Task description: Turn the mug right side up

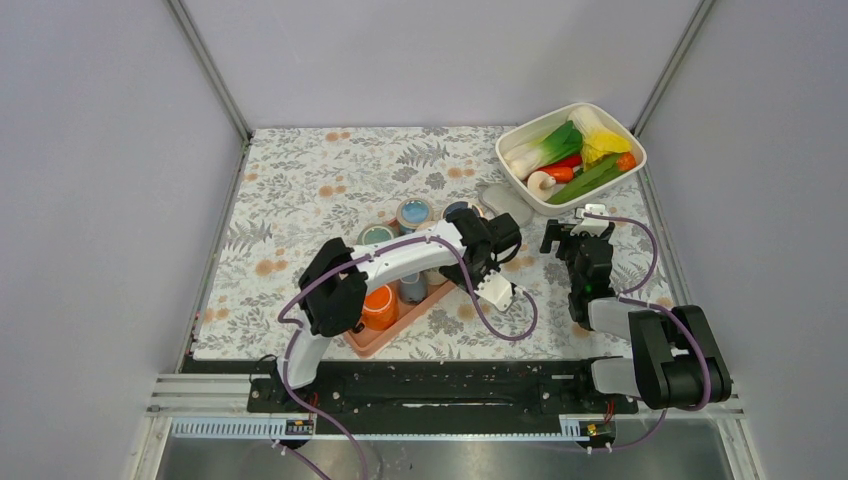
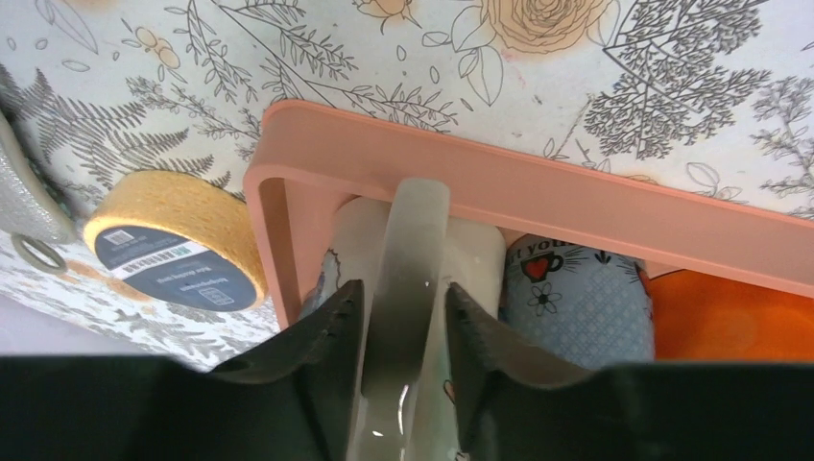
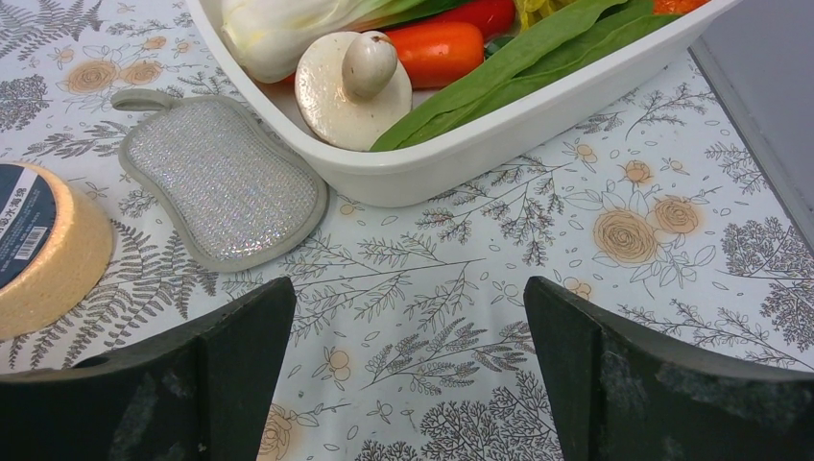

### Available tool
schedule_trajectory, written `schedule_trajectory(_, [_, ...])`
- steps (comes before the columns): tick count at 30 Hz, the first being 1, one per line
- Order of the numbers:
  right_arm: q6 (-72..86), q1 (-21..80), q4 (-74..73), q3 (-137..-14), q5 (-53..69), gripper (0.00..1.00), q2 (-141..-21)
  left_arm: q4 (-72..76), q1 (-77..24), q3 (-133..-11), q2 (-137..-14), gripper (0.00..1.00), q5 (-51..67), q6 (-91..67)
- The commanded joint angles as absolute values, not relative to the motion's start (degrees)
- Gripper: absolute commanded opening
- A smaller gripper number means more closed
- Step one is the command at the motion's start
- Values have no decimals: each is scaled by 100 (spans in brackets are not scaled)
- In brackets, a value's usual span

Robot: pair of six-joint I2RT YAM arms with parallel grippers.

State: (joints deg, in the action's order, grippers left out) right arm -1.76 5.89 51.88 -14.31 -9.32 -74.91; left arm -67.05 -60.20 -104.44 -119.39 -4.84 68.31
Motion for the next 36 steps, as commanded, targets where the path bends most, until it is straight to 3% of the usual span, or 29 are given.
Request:
schedule_trajectory(1, [-259, 573, 5282, -1608, -878, 99, -7449, -6699, -5994, -10706, -11981, 27, -661, 6867])
schedule_trajectory(3, [-250, 574, 5266, -1621, -911, 98, -7458, -6683, -5990, -10717, -11914, 2, -562, 6845])
schedule_trajectory(4, [-254, 574, 5252, -1623, -914, 98, -7455, -6665, -5978, -10748, -11884, 0, -471, 6825])
schedule_trajectory(11, [-114, 568, 4851, -1724, -1261, 98, -7180, -6138, -5865, -11078, -11398, 0, 108, 6399])
schedule_trajectory(18, [560, 563, 1663, -2760, -1007, 98, -6108, -5044, -5291, -11129, -10734, 0, 976, 5164])
schedule_trajectory(22, [902, 565, 602, -3136, 15, 98, -5724, -4368, -4968, -10910, -10557, 0, 1445, 4079])
schedule_trajectory(27, [1379, 562, 345, -3102, 1693, 99, -5253, -3632, -4620, -10759, -10476, 0, 1676, 2875])
schedule_trajectory(32, [2000, 563, 1177, -2760, 3683, 99, -5204, -3345, -4221, -10837, -10391, 0, 2389, 1986])
schedule_trajectory(36, [2327, 571, 2016, -2731, 4367, 99, -5536, -3388, -4198, -10907, -10292, 0, 2658, 1847])
